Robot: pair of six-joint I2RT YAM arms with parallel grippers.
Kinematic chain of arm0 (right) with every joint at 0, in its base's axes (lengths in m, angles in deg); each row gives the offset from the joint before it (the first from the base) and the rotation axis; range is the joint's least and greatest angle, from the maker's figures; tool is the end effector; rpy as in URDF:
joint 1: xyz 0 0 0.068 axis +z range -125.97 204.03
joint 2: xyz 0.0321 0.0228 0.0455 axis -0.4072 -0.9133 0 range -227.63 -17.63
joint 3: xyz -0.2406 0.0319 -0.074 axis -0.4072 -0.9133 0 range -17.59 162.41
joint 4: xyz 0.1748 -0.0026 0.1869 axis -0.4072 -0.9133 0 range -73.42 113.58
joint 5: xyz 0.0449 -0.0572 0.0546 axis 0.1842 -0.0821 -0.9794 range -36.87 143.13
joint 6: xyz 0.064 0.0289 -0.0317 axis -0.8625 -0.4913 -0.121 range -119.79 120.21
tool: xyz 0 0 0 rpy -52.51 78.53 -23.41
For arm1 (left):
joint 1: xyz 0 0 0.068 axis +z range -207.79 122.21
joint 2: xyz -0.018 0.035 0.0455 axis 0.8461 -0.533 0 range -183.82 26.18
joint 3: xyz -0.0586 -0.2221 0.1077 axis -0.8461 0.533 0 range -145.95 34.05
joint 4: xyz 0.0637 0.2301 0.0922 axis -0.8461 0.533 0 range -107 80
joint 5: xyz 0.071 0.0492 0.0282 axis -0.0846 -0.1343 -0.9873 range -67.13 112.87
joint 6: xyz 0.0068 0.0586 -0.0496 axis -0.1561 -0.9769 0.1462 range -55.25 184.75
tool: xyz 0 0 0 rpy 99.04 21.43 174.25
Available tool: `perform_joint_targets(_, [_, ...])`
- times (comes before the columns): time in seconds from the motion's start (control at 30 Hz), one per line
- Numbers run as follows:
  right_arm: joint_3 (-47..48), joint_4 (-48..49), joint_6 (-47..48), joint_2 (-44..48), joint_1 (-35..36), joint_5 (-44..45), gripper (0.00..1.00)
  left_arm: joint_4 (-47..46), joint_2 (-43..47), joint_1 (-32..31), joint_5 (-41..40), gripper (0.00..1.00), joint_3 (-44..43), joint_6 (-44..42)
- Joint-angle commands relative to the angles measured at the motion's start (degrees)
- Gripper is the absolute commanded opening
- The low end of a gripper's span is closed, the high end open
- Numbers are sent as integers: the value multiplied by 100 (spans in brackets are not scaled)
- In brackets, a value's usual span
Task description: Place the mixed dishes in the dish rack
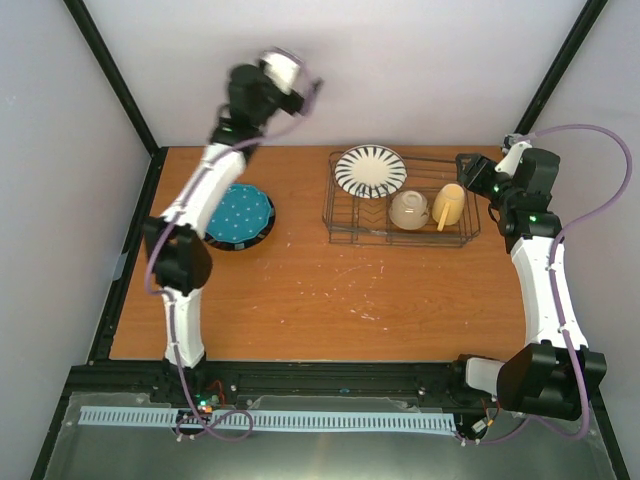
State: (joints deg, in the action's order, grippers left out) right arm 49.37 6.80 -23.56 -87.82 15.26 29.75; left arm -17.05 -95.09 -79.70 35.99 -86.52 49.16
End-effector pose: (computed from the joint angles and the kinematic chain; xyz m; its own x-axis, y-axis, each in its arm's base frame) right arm 0.3058 -0.0209 0.3438 -0.4017 0.4363 -0.8052 -0.0726 0.8613 0.5029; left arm 0.4810 -0.2095 0.3777 0.1441 0.2242 -0.9638 0.5558 0.7876 0.2662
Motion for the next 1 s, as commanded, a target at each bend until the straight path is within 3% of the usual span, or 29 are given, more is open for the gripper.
perform_joint_targets(0.0, [53,263,83,15,-63,-53,65,634,1079,1142,401,98,-109,1931])
perform_joint_targets(0.2, [-15,396,70,-5,-56,-130,65,717,2233,2408,1399,91,1686,2643])
perform_joint_targets(0.33, [-83,401,105,68,-60,-145,65,1690,2435,2916,1616,72,2324,2223])
perform_joint_targets(0.43, [-148,386,147,142,-61,-149,66,2585,2235,3043,1944,64,2477,1746])
perform_joint_targets(0.67, [-304,160,388,383,-51,-38,66,4588,1290,3167,1865,55,2253,789])
perform_joint_targets(0.97, [-261,-33,527,472,-53,-150,67,5080,1270,3904,1876,47,2961,464])
